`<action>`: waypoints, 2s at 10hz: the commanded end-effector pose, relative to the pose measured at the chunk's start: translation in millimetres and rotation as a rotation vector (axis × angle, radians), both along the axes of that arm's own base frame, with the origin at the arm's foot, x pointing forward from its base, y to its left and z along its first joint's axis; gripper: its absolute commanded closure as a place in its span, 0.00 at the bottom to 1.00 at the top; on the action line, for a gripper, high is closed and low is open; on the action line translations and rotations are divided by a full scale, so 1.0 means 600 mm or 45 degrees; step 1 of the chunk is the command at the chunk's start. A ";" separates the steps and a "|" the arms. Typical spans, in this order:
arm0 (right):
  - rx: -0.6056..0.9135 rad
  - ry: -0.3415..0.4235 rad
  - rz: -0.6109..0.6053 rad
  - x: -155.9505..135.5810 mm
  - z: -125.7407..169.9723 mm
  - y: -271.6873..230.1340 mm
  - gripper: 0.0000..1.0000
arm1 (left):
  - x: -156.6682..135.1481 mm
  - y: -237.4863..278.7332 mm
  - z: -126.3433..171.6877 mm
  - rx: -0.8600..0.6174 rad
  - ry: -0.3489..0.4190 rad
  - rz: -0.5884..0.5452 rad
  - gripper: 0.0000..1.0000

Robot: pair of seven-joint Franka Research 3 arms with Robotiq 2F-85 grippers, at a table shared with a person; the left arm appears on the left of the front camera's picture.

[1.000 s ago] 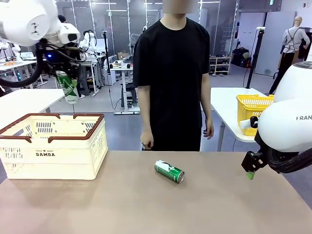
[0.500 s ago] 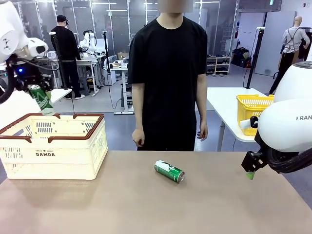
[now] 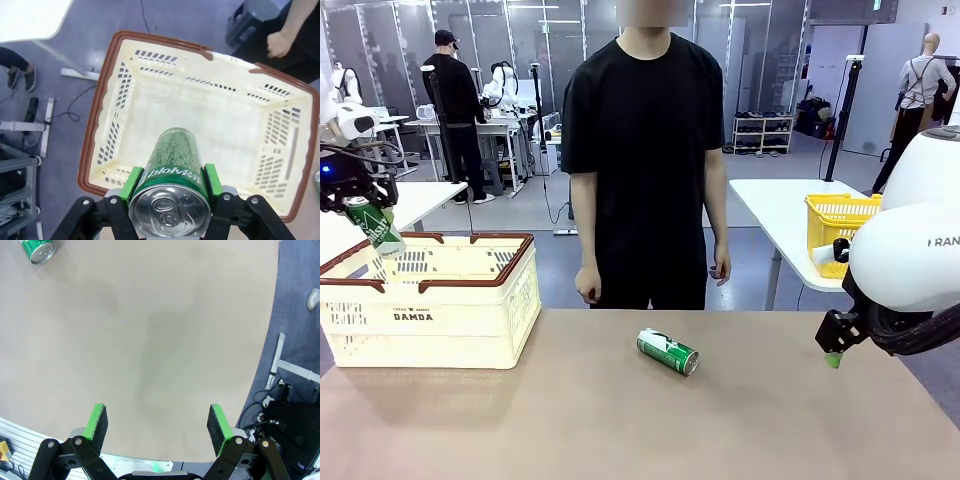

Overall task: Place the drinks into the Shopping basket.
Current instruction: Pick up one drink and place it into the Shopping basket.

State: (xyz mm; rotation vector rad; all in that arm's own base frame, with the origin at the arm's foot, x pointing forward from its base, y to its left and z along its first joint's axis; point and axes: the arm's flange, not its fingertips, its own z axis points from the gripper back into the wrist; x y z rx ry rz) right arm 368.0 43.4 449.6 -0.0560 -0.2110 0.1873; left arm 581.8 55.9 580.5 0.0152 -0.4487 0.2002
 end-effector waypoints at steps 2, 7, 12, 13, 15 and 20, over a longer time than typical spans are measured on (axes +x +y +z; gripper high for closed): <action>-0.004 -0.002 0.006 0.000 0.002 -0.001 0.00 | 0.000 -0.010 0.008 0.027 0.007 0.018 0.41; -0.004 -0.002 0.006 0.000 0.002 -0.001 0.00 | 0.064 0.011 -0.027 0.000 0.034 -0.102 0.41; -0.004 -0.002 0.006 0.000 0.002 -0.001 0.00 | 0.121 0.025 -0.127 0.001 0.137 -0.167 0.41; -0.004 -0.002 0.006 0.000 0.002 -0.001 0.00 | 0.134 0.039 -0.148 -0.023 0.167 -0.164 0.41; -0.004 -0.002 0.006 0.000 0.002 -0.001 0.00 | 0.144 0.056 -0.182 -0.061 0.213 -0.180 0.41; -0.004 -0.002 0.006 0.000 0.002 -0.001 0.00 | 0.175 0.065 -0.245 -0.057 0.276 -0.262 0.41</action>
